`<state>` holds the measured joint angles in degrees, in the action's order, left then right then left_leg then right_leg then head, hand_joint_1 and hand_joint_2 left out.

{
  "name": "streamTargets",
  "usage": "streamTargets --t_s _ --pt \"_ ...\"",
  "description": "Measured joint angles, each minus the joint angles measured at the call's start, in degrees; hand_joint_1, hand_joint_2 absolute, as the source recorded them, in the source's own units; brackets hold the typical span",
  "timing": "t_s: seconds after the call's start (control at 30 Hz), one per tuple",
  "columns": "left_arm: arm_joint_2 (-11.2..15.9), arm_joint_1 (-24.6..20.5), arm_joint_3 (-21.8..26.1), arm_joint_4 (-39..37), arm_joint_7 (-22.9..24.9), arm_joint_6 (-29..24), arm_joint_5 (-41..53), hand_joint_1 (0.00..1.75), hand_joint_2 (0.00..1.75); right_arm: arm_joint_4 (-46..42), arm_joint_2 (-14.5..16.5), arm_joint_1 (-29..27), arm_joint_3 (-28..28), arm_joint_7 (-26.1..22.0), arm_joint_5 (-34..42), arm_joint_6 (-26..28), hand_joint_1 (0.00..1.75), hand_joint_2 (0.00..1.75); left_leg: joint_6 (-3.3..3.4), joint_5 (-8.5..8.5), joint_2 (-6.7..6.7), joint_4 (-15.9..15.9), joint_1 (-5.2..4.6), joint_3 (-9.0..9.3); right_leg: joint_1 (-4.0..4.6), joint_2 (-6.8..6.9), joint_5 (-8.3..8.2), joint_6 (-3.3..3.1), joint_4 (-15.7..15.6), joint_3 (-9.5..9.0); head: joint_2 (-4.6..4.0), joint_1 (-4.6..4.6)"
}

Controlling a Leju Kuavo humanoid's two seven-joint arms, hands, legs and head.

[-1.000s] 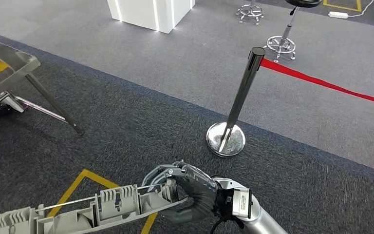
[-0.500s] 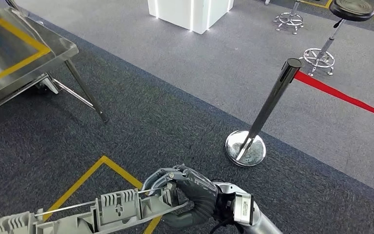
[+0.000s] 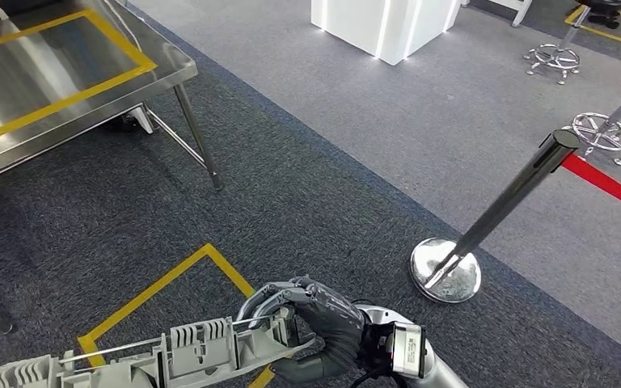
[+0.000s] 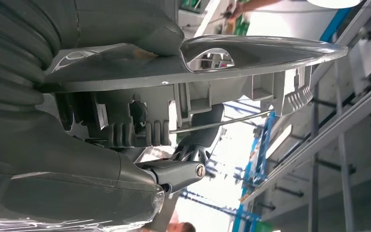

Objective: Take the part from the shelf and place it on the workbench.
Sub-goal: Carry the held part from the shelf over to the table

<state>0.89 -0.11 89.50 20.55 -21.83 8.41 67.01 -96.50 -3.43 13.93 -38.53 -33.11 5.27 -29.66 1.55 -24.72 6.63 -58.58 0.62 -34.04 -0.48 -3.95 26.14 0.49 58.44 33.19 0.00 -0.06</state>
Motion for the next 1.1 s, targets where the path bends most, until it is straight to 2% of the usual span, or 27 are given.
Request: streamTargets --t_s 0.03,0.07,0.1,0.17,0.2,0.23,0.27,0.3,0.33,0.37,0.43,0.5,0.53,0.57,0.63,0.7,0.77,0.8,0.83,0.87,0.9,0.93,0.97,1.0,1.03,1.07,1.1 --pt "-0.1 0.1 0.0 0.0 0.1 0.0 0.0 0.00 0.00 0.0 0.0 0.0 0.0 0.0 0.2 -0.1 1.75 1.75 -0.40 0.00 0.54 0.0 0.04 -0.16 0.09 -0.01 0.17 -0.12 -0.5 -0.17 0.00 -0.02" --pt "-0.1 0.3 0.0 0.0 0.1 0.0 0.0 0.00 0.00 0.0 0.0 -0.1 0.0 0.0 0.4 -0.2 1.75 1.75 -0.82 0.03 1.06 0.2 0.13 -0.30 0.10 0.61 0.09 -0.35 -0.7 -0.27 0.00 0.00" --pt "-0.2 0.5 0.0 0.0 0.3 0.1 -0.1 0.00 0.00 0.0 0.1 0.0 0.0 0.1 0.7 -0.3 1.75 1.75 -1.13 -0.08 0.84 0.1 0.21 -0.38 0.07 1.21 -0.02 -0.70 -1.0 -0.48 0.00 -0.02" --pt "-0.3 0.5 0.1 0.1 0.5 0.2 -0.5 0.00 0.00 0.1 0.2 -0.1 0.0 0.1 1.1 -0.7 1.75 1.75 -1.61 -1.72 -1.92 -2.4 0.16 -1.49 -0.14 2.62 -0.26 -1.51 -1.7 -1.04 0.00 -0.28" --pt "-0.4 0.4 0.1 0.1 0.7 0.3 -0.9 0.00 0.00 0.2 0.2 -0.1 0.0 0.2 1.3 -1.0 1.75 1.75 -1.77 -3.42 -3.84 -5.5 0.18 -2.85 -0.10 3.46 -0.26 -1.80 -1.9 -1.23 0.00 -0.41" --pt "-0.4 0.2 0.1 0.1 0.9 0.4 -1.2 0.00 0.00 0.3 0.2 -0.2 0.0 0.2 1.5 -1.2 1.75 1.75 -2.00 -5.39 -5.18 -9.2 0.19 -4.72 -0.03 4.28 -0.13 -2.01 -2.0 -1.31 0.00 -0.54" --pt "-0.5 0.1 0.1 0.1 1.1 0.6 -1.6 0.00 0.00 0.5 0.2 -0.3 0.0 0.2 1.6 -1.3 1.75 1.75 -2.22 -6.98 -5.76 -12.9 0.30 -6.62 0.04 5.16 0.00 -2.05 -1.9 -1.32 0.00 -0.55" --pt "-0.6 0.0 0.1 0.1 1.2 0.7 -1.9 0.00 0.00 0.7 0.2 -0.3 0.0 0.2 1.7 -1.4 1.75 1.75 -2.40 -7.87 -6.03 -15.6 0.42 -8.02 0.09 5.95 0.15 -2.05 -1.8 -1.33 0.00 -0.54" --pt "-0.7 0.0 0.1 0.1 1.2 0.7 -2.0 0.00 0.00 0.8 0.2 -0.4 0.0 0.3 1.7 -1.5 1.75 1.75 -2.53 -7.84 -6.17 -16.7 0.52 -8.60 0.12 6.62 0.29 -2.00 -1.8 -1.34 0.00 -0.54" --pt "-0.7 0.1 0.1 0.1 1.3 0.7 -2.1 0.00 0.00 1.0 0.2 -0.5 0.0 0.3 1.7 -1.5 1.75 1.75 -2.62 -7.01 -6.31 -16.1 0.60 -8.32 0.12 7.22 0.44 -1.91 -1.6 -1.37 0.00 -0.54" --pt "-0.8 0.2 0.1 0.1 1.3 0.7 -2.1 0.00 0.00 1.1 0.3 -0.5 0.0 0.3 1.7 -1.6 1.75 1.75 -2.66 -3.65 -7.29 -10.0 0.68 -5.05 0.10 8.35 0.88 -1.62 -1.3 -1.55 0.00 -0.56" --pt "-0.8 0.2 0.1 0.2 1.3 0.7 -2.1 0.00 0.00 1.2 0.3 -0.5 0.0 0.3 1.7 -1.6 1.75 1.75 -2.09 -1.31 -9.42 -3.2 0.43 -1.43 0.34 9.47 1.48 -1.01 -0.8 -1.82 0.00 -0.51" --pt "-0.9 0.1 0.1 0.2 1.3 0.7 -2.1 0.00 0.00 1.2 0.3 -0.5 0.0 0.3 1.7 -1.6 1.75 1.75 -1.68 -0.92 -10.03 -1.5 0.27 -0.54 0.49 9.97 1.71 -0.67 -0.7 -1.95 0.00 -0.46" --pt "-0.9 0.1 0.1 0.2 1.3 0.8 -2.2 0.00 0.00 1.2 0.3 -0.5 0.0 0.3 1.7 -1.6 1.75 1.75 -1.24 -1.06 -10.03 -1.0 0.09 -0.41 0.64 10.44 1.86 -0.33 -0.6 -2.06 0.00 -0.41" --pt "-1.0 0.3 0.1 0.2 1.4 0.8 -2.2 0.00 0.00 1.2 0.4 -0.4 0.0 0.3 1.7 -1.6 1.75 1.75 -0.55 -0.88 -8.79 -0.8 0.13 -0.53 0.56 10.99 2.16 0.40 -0.7 -2.36 0.00 -0.39" --pt "-1.1 0.3 0.1 0.2 1.4 0.8 -2.2 0.00 0.00 1.2 0.4 -0.4 0.0 0.3 1.8 -1.6 1.75 1.75 0.20 -0.60 -7.60 -0.4 0.36 -0.41 0.25 8.57 3.81 1.15 1.2 -1.79 0.00 -0.26" --pt "-1.2 0.1 0.1 0.2 1.7 0.7 -2.2 0.00 0.00 1.3 0.4 -0.4 0.0 0.4 1.9 -1.7 1.75 1.75 0.73 -0.41 -6.35 -0.3 0.44 -0.39 0.08 5.18 7.38 1.50 7.8 1.28 0.00 -0.09" --pt "-1.2 0.0 0.1 0.2 1.9 0.7 -2.1 0.00 0.00 1.4 0.4 -0.5 0.0 0.4 1.9 -1.8 1.75 1.75 0.87 -0.39 -5.67 -0.3 0.38 -0.46 0.09 4.50 9.09 1.51 11.9 3.42 0.00 -0.07" --pt "-1.2 -0.1 0.1 0.2 2.1 0.6 -2.1 0.00 0.00 1.6 0.4 -0.6 0.0 0.5 2.0 -1.9 1.75 1.75 0.92 -0.39 -4.90 -0.3 0.32 -0.48 0.11 4.24 9.96 1.47 15.1 5.21 0.00 -0.07" --pt "-1.3 -0.1 0.1 0.2 2.3 0.5 -2.1 0.00 0.00 1.7 0.4 -0.6 0.0 0.6 2.0 -2.0 1.75 1.75 0.94 -0.38 -4.06 -0.3 0.24 -0.45 0.12 4.14 9.59 1.36 16.3 6.12 0.00 -0.07" --pt "-1.4 0.0 0.1 0.2 2.6 0.3 -2.1 0.00 0.00 1.9 0.3 -0.6 0.0 0.6 2.1 -2.1 1.75 1.75 0.94 -0.38 -3.19 -0.3 0.18 -0.36 0.13 3.98 8.04 1.15 15.1 5.87 0.00 -0.07" --pt "-1.4 0.0 0.1 0.2 2.7 0.2 -2.1 0.00 0.00 2.0 0.3 -0.6 0.0 0.6 2.2 -2.2 1.75 1.75 0.92 -0.37 -2.31 -0.3 0.11 -0.24 0.16 3.43 5.61 0.81 11.7 4.54 0.00 -0.06" --pt "-1.6 -0.1 0.1 0.2 3.0 0.0 -2.2 0.00 0.00 2.1 0.3 -0.6 0.0 0.6 2.4 -2.3 1.75 1.75 0.89 -0.36 -1.50 -0.3 0.09 -0.17 0.18 2.17 3.26 0.31 7.3 2.74 0.00 -0.07" --pt "-1.8 -0.1 0.1 0.2 3.1 0.0 -2.3 0.00 0.00 2.2 0.3 -0.6 0.0 0.6 2.6 -2.4 1.75 1.75 0.74 -0.34 -0.75 -0.4 0.05 -0.18 0.18 0.91 1.64 -0.18 3.5 1.12 0.00 -0.11" --pt "-2.0 -0.2 0.1 0.2 3.3 -0.1 -2.5 0.00 0.00 2.3 0.4 -0.5 0.0 0.6 2.7 -2.4 1.75 1.75 0.51 -0.31 -0.10 -0.4 0.11 -0.31 0.23 -0.05 0.76 -0.56 0.8 0.00 0.00 -0.07" --pt "-2.1 -0.2 0.1 0.3 3.4 -0.1 -2.8 0.00 0.00 2.3 0.4 -0.5 0.0 0.6 2.8 -2.5 1.75 1.75 0.17 -0.27 0.50 -0.4 0.25 -0.50 0.32 -0.52 0.67 -0.85 -0.4 -0.47 0.00 -0.06" --pt "-2.2 -0.1 0.1 0.3 3.4 -0.1 -3.0 0.00 0.00 2.5 0.4 -0.4 0.0 0.6 2.9 -2.6 1.75 1.75 -0.26 -0.19 1.12 -0.2 0.36 -0.67 0.42 -0.11 0.73 -1.00 -0.7 -0.62 0.00 -0.01"
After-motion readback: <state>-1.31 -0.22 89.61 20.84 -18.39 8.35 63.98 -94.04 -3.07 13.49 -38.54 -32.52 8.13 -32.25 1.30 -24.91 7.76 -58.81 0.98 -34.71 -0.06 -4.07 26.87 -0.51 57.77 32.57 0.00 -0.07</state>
